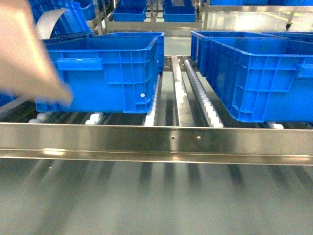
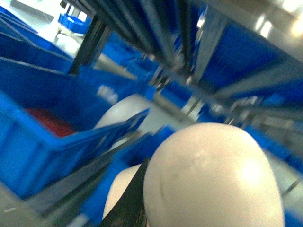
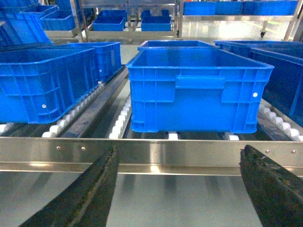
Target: Place part in tray to right shelf
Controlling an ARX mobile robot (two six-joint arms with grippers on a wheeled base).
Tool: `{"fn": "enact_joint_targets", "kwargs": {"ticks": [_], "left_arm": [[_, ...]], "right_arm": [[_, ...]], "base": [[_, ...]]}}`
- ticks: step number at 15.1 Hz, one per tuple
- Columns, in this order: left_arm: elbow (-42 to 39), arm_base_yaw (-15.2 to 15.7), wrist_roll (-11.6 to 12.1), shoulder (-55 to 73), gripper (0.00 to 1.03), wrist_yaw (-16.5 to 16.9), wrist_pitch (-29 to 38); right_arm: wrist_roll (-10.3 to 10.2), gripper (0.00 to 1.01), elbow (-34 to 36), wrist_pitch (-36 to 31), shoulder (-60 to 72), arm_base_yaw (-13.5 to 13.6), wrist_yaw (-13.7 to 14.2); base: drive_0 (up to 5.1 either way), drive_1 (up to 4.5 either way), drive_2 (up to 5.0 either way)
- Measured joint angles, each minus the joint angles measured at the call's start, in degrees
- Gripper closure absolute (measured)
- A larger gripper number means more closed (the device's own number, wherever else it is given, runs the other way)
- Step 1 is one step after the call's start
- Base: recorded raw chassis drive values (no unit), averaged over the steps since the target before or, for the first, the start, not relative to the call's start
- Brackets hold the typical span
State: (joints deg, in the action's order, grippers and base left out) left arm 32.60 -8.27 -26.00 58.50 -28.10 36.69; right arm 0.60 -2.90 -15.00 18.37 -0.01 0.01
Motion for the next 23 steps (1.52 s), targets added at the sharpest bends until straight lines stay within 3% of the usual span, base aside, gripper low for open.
{"fn": "enact_joint_targets", "kwargs": {"ticks": [1,2,3,4,5,6,8,10,23], "left_arm": [[-5.01,2.86,9.25,-2.69,0.87,7.96,-5.75],[-10.54,3.13,16.83,-3.15,0.87,16.83,-7.21],[-13.55,2.32,20.52,-3.8,0.87,22.67,-7.34],[-15.12,2.47,22.38,-6.73,0.87,24.33,-5.27],[-15.98,3.93,23.71,-10.27,0.87,23.87,-3.58],[-18.01,6.62,24.85,-12.68,0.87,25.68,-3.58],[-22.99,8.33,25.05,-14.8,0.87,27.69,-5.6],[-25.09,8.22,25.03,-19.34,0.87,28.04,-6.03],[-31.76,8.26,25.31,-40.22,0.87,28.04,-18.84]], "right_arm": [[0.0,0.32,0.13,0.39,-1.29,0.0,-0.07],[0.0,0.45,0.31,1.16,-2.43,0.0,-0.07],[0.0,0.56,0.72,1.81,-2.97,0.0,0.0],[0.0,0.69,2.16,1.55,-4.33,0.0,-0.02],[0.0,0.82,2.19,1.81,-5.25,0.0,-0.02],[-0.02,0.95,2.19,3.04,-6.6,0.0,-0.02],[0.0,0.99,2.19,5.03,-8.48,0.0,-0.02],[-0.02,0.99,2.14,15.45,-17.46,0.0,-0.02],[-0.04,0.99,2.14,15.23,-18.12,0.0,-0.02]], "base": [[0.0,0.0,0.0],[0.0,0.0,0.0],[0.0,0.0,0.0],[0.0,0.0,0.0],[0.0,0.0,0.0],[0.0,0.0,0.0],[0.0,0.0,0.0],[0.0,0.0,0.0],[0.0,0.0,0.0]]}}
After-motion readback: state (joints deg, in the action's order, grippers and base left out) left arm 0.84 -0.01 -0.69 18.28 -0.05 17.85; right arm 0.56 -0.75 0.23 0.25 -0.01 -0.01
